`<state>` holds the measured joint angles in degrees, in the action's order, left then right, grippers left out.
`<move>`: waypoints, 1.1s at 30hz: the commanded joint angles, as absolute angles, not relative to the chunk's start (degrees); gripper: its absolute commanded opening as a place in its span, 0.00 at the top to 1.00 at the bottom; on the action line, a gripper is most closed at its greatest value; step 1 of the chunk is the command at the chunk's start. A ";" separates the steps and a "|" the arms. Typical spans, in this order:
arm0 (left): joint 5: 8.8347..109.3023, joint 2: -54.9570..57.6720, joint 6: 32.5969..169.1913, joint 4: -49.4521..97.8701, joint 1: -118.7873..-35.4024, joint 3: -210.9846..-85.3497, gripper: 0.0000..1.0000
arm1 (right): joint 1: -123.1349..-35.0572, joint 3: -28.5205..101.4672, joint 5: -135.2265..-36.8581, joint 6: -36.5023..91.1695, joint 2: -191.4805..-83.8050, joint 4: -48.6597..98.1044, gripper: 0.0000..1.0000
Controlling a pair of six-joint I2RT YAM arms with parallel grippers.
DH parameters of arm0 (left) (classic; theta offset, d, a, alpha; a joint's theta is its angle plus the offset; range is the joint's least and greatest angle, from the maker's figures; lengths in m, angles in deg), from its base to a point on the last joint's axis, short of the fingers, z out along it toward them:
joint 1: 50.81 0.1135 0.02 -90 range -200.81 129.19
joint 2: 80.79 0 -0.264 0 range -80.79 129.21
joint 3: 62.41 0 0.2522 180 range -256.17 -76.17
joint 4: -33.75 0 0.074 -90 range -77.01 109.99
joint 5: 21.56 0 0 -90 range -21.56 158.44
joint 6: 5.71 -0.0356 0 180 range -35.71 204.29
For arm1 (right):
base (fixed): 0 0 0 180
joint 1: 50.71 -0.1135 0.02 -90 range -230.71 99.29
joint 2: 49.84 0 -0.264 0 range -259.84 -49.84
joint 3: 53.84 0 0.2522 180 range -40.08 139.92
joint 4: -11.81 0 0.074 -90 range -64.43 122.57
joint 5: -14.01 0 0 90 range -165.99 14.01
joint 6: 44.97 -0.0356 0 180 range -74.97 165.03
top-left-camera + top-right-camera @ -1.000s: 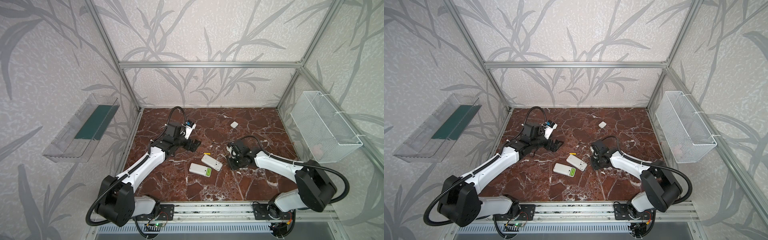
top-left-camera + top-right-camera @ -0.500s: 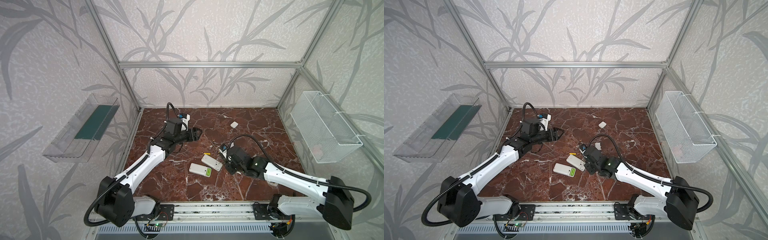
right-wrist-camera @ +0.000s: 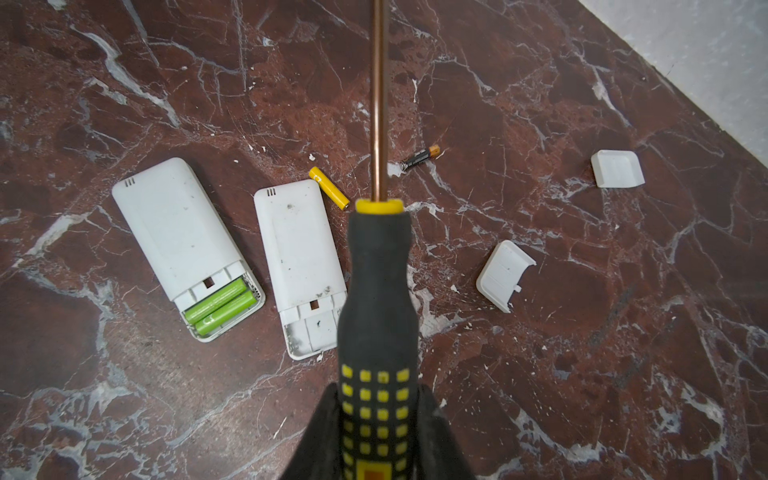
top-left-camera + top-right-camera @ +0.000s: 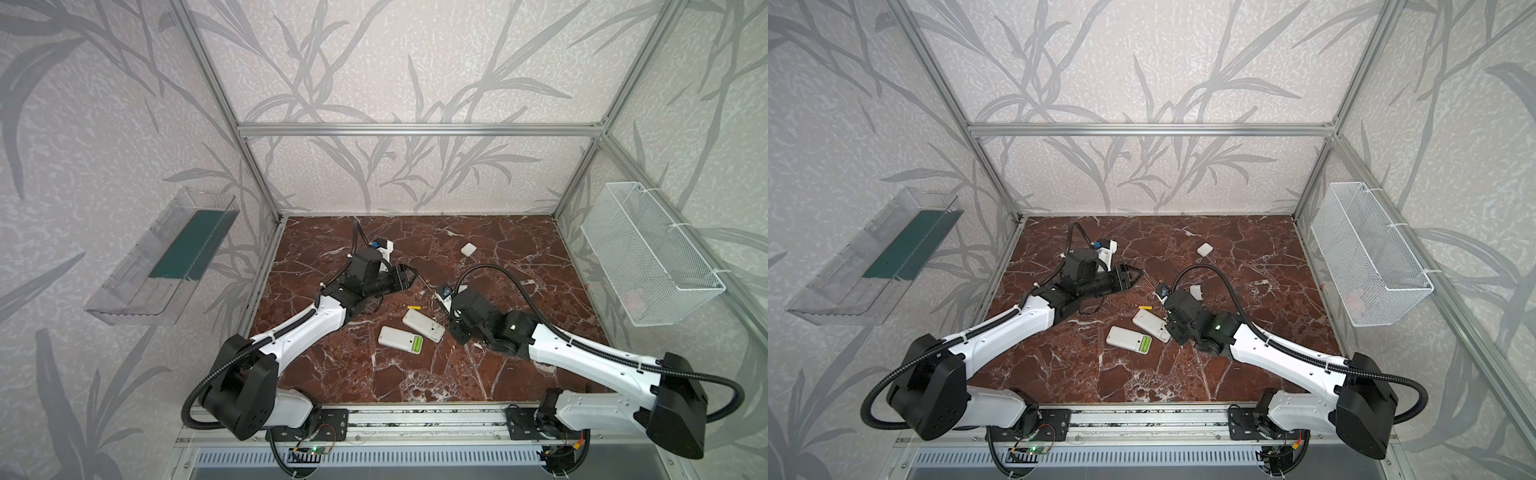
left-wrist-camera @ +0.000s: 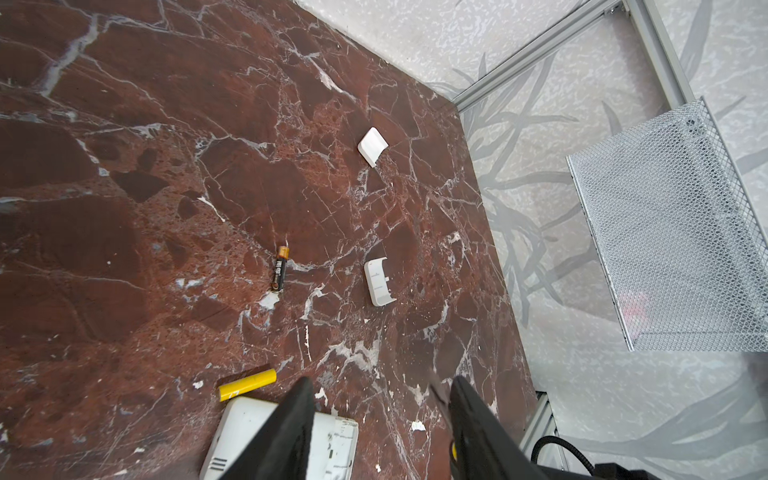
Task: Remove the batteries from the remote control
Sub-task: 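Lift the screwdriver off the table with the right gripper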
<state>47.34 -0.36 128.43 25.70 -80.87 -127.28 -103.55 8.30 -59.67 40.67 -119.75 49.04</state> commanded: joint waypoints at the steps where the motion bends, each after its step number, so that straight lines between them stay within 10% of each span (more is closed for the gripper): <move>1: 47.28 0.71 131.77 32.11 -81.24 -126.79 0.48 | -103.95 10.70 -58.85 41.22 -118.31 48.57 0.93; 16: 44.76 3.47 136.73 39.38 -81.69 -125.39 0.89 | -104.06 11.60 -58.12 41.09 -118.82 47.79 0.93; 26: 41.90 5.43 138.79 42.60 -81.61 -125.47 1.00 | -104.06 10.65 -57.07 41.03 -117.98 46.39 0.92; 33: 45.35 3.39 142.18 42.34 -81.19 -124.25 1.00 | -100.05 8.55 -64.70 39.75 -114.57 44.65 0.73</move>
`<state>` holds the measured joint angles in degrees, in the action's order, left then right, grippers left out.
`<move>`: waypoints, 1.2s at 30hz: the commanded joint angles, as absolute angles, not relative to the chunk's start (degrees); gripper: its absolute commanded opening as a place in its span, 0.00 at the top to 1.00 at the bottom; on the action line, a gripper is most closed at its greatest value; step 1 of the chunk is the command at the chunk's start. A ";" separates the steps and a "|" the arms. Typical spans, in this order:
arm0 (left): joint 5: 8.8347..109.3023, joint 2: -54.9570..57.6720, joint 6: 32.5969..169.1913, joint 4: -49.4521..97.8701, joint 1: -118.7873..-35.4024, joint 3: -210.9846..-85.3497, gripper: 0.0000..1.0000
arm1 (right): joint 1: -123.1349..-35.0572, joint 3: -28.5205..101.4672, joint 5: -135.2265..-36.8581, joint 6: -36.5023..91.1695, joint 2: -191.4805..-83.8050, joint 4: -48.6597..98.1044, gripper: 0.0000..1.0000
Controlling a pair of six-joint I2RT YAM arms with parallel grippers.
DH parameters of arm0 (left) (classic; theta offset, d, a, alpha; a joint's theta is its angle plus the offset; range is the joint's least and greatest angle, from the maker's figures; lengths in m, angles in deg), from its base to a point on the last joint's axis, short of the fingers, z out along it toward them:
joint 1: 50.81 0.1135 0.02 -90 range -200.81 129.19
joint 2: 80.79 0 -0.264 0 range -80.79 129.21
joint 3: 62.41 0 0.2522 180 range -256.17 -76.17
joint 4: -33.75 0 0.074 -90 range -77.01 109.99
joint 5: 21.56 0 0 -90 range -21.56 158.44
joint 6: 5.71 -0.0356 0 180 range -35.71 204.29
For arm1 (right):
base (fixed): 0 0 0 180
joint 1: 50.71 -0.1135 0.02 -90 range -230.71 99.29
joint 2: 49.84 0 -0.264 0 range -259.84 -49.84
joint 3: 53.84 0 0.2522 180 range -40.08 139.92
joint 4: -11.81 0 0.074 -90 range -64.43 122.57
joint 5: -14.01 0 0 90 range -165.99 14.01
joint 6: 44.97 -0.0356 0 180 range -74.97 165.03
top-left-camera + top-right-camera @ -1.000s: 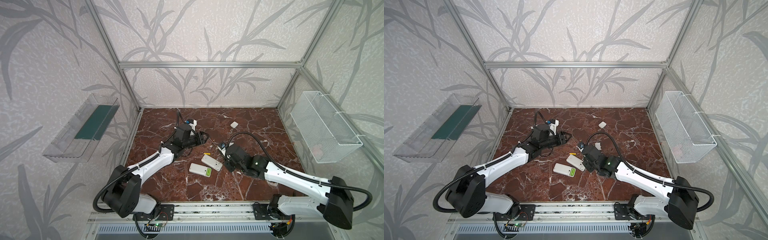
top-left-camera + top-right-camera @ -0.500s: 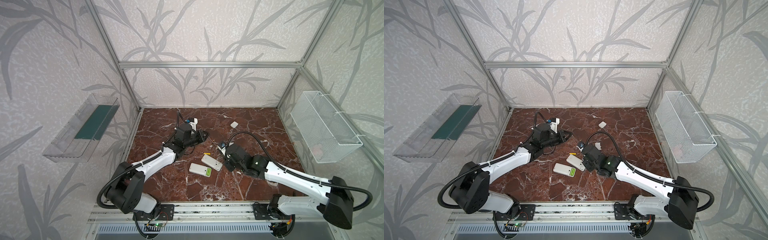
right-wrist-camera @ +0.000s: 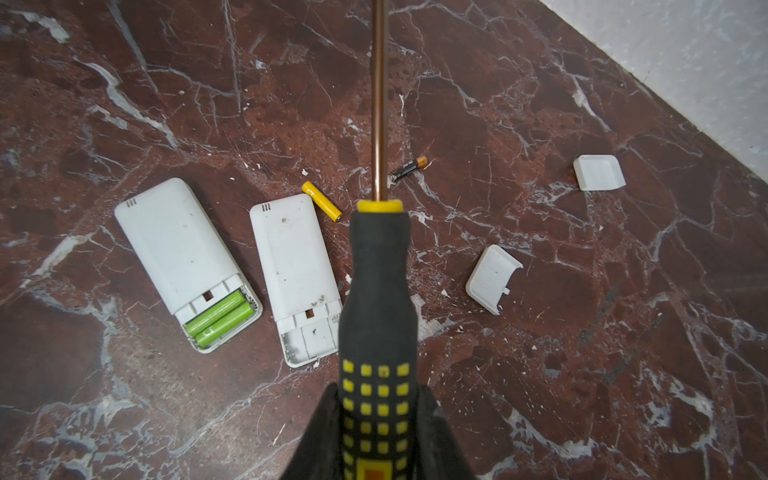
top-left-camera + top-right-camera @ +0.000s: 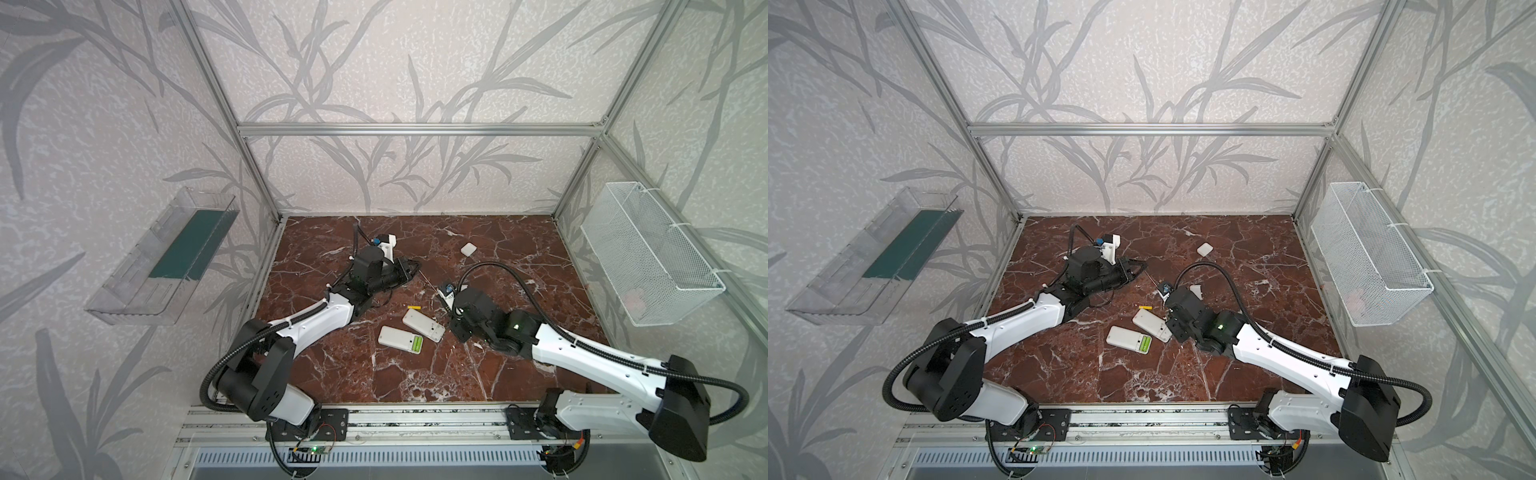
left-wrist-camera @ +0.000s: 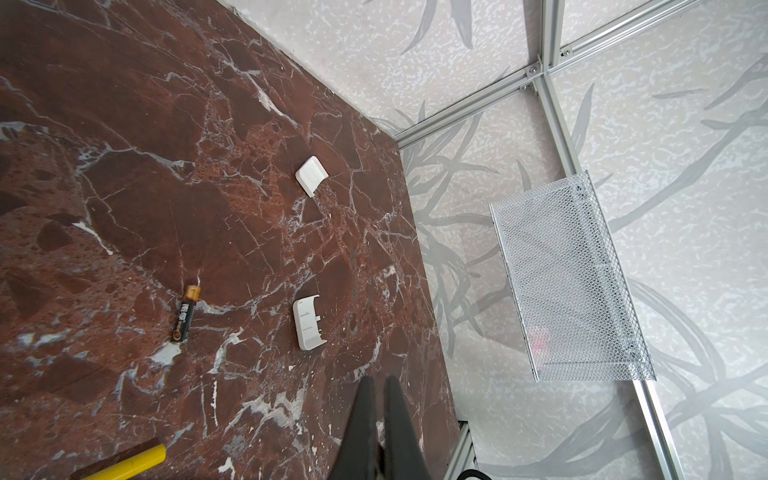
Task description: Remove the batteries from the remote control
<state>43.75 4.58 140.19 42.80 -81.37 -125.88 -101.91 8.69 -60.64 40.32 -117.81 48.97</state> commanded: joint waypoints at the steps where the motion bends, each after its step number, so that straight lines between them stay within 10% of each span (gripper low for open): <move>1: 45.77 3.01 142.94 42.24 -81.04 -124.16 1.00 | -99.15 8.38 -66.59 40.01 -113.96 44.44 0.70; 9: 46.56 0.46 150.18 45.39 -79.16 -122.62 1.00 | -93.87 4.97 -75.98 42.23 -107.58 40.91 0.47; 36: 37.32 -2.28 157.56 47.48 -75.15 -123.46 1.00 | -73.56 -10.75 -109.35 55.41 -110.13 3.73 0.38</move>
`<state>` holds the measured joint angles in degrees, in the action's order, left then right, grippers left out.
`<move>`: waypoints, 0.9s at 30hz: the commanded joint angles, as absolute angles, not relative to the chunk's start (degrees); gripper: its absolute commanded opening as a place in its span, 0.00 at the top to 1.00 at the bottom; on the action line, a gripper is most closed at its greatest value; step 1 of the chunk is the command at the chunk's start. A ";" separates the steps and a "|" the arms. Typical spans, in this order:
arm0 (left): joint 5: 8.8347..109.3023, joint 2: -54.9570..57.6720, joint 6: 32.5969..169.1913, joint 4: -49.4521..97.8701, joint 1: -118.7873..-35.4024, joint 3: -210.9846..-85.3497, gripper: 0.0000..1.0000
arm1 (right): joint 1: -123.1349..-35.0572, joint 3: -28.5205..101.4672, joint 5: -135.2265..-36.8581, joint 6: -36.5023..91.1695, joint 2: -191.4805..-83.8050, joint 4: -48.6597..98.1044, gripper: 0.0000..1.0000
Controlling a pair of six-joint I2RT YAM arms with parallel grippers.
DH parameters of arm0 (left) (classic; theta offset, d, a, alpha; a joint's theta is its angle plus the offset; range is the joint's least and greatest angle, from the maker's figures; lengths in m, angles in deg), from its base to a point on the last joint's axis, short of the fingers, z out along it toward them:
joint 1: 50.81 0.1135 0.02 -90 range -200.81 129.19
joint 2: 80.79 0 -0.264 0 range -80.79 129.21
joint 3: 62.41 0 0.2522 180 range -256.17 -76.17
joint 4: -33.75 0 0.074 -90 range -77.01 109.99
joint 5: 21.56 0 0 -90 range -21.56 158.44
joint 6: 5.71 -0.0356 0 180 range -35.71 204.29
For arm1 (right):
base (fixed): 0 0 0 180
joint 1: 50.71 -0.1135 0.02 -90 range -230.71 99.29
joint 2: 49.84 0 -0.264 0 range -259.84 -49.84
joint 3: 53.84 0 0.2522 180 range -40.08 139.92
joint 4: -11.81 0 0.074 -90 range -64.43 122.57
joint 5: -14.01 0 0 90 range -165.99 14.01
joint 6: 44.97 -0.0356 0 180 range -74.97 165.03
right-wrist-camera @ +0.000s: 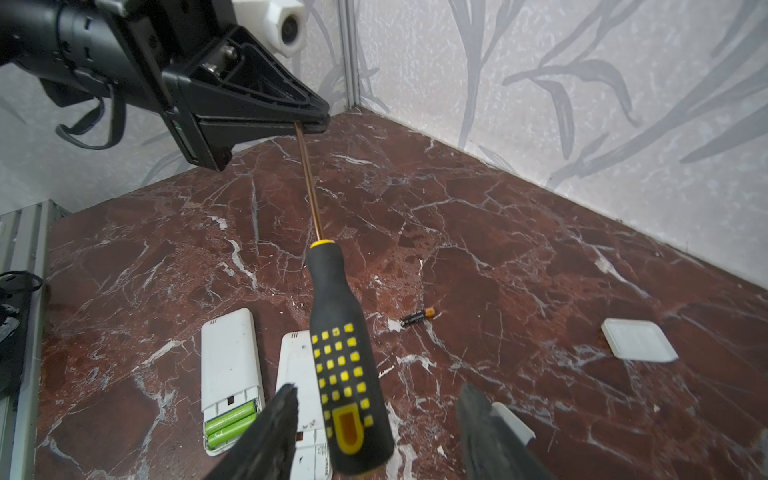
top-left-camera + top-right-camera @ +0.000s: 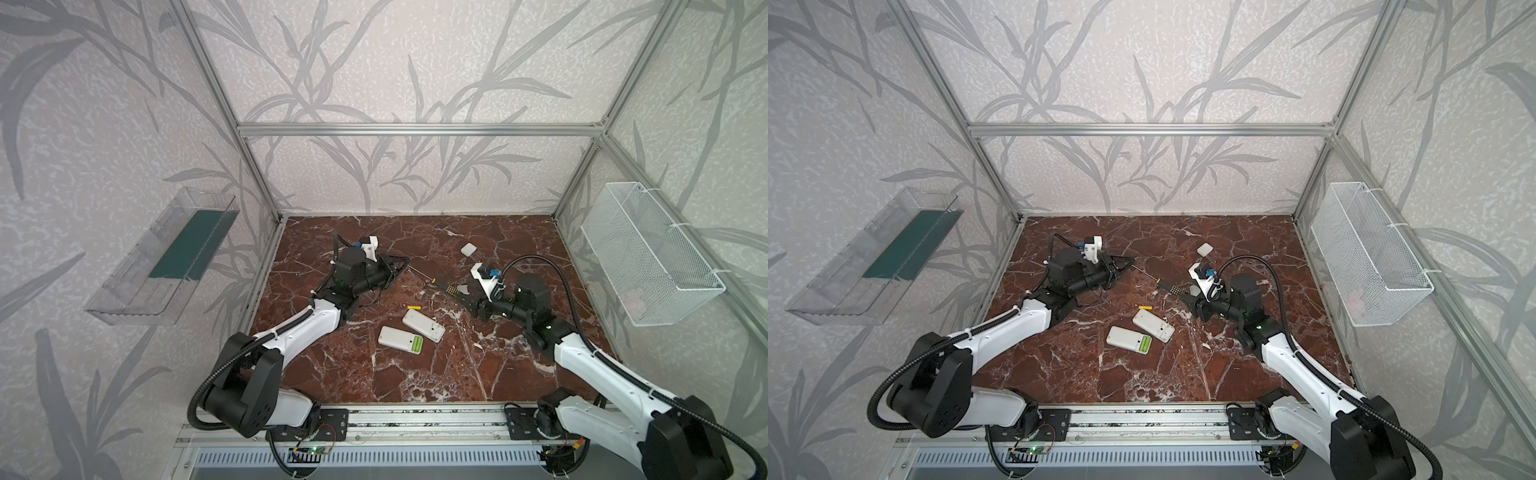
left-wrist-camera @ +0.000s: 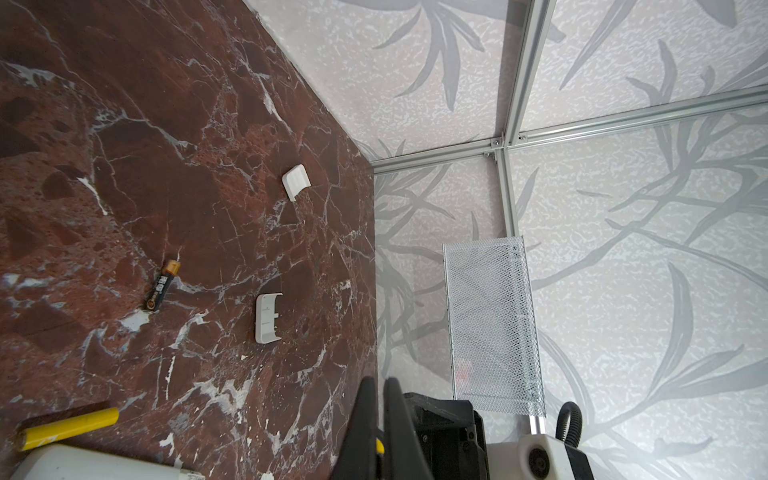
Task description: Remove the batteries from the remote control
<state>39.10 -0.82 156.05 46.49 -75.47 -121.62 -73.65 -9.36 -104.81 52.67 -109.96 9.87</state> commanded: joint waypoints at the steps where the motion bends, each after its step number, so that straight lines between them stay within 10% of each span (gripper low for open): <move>1: 37.01 -2.12 157.99 48.12 -75.08 -123.44 1.00 | -73.56 -11.66 -109.21 55.48 -110.22 1.98 0.38; 27: 35.77 -1.39 159.26 49.16 -74.98 -123.67 1.00 | -73.54 -13.01 -110.10 54.95 -116.11 -7.56 0.42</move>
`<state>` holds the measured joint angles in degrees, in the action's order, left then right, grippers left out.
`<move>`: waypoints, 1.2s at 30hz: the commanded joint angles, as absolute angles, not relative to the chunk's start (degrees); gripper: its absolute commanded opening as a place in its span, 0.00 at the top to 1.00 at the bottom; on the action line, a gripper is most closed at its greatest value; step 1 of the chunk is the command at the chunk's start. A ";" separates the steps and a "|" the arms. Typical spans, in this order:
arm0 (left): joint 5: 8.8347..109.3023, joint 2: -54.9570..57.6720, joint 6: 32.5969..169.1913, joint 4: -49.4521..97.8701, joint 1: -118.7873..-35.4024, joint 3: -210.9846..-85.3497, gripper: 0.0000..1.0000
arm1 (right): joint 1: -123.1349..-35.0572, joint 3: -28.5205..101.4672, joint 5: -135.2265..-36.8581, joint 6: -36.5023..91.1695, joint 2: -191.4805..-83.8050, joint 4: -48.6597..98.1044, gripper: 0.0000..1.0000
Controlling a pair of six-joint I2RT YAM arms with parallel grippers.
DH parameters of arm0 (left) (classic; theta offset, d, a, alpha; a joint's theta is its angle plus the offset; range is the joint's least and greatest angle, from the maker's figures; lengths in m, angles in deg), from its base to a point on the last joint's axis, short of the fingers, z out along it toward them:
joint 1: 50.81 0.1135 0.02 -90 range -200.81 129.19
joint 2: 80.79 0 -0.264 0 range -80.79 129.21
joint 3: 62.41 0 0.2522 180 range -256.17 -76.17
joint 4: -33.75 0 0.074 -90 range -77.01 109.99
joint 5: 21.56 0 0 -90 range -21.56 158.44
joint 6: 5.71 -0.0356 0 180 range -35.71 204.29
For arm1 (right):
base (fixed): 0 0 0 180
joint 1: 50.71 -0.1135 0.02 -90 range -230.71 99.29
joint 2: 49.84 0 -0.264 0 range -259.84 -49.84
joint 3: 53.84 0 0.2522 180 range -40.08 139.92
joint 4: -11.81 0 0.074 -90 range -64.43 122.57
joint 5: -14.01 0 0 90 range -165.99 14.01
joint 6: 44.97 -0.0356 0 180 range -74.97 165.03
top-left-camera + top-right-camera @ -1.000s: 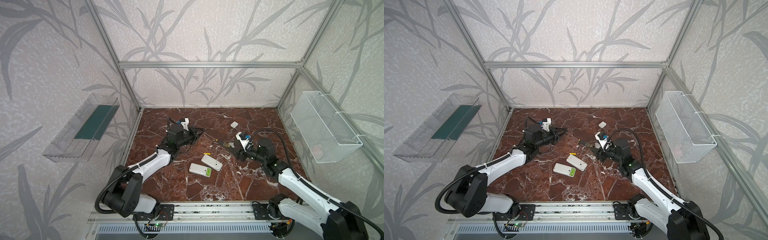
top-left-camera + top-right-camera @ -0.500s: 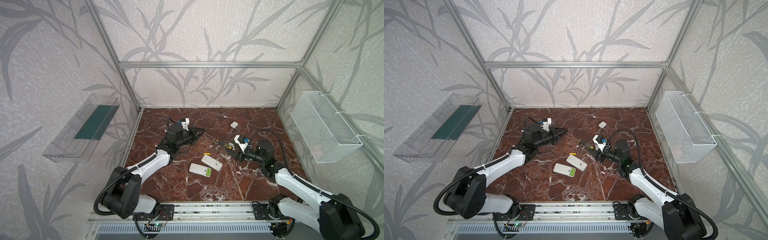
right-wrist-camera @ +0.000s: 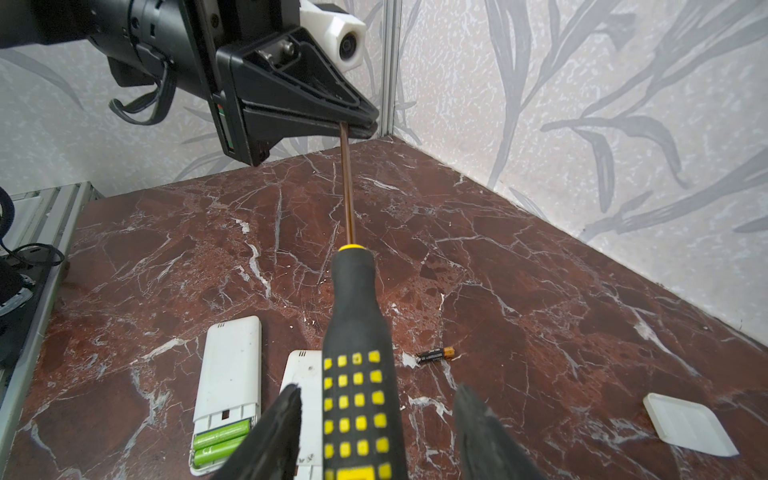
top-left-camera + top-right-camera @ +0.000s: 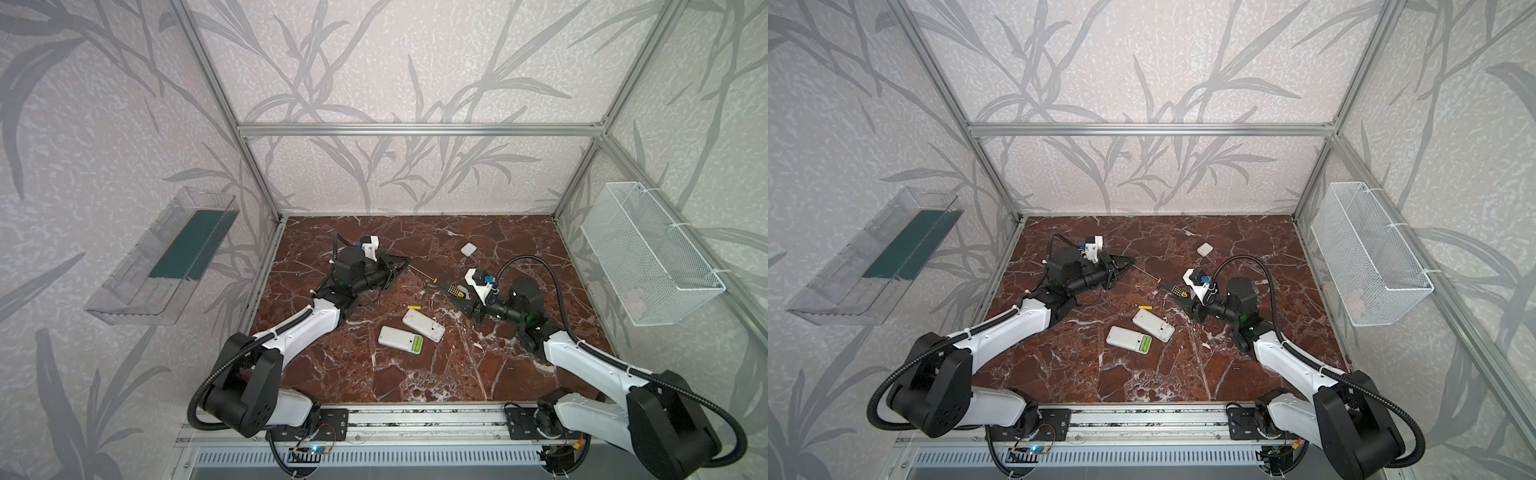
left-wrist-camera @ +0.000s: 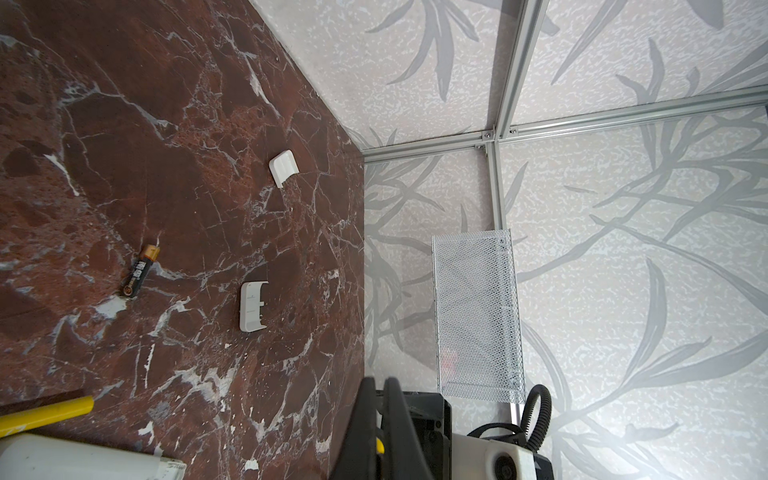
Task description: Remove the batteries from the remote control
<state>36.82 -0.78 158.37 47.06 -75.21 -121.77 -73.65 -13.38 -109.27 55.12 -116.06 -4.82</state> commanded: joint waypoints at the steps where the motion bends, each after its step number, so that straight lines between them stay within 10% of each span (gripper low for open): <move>1: 35.72 -1.39 159.34 49.18 -75.06 -123.58 1.00 | -73.56 -13.03 -110.30 54.89 -116.19 -7.73 0.42; 14: 35.22 -1.49 159.43 49.71 -74.97 -123.67 1.00 | -73.56 -12.31 -111.32 54.32 -118.64 -9.88 0.49; 29: 35.70 -0.98 155.85 46.33 -72.50 -123.13 1.00 | -75.77 -11.18 -109.29 58.54 -113.11 0.41 0.95; 36: 37.61 -1.49 140.39 29.22 -69.38 -129.34 0.40 | -82.32 -8.91 -96.50 61.38 -106.50 15.97 1.00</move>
<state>36.06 -0.73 149.24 37.77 -70.36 -125.01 -80.67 -10.93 -102.84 59.95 -109.15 8.88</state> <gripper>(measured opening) 0.586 0.277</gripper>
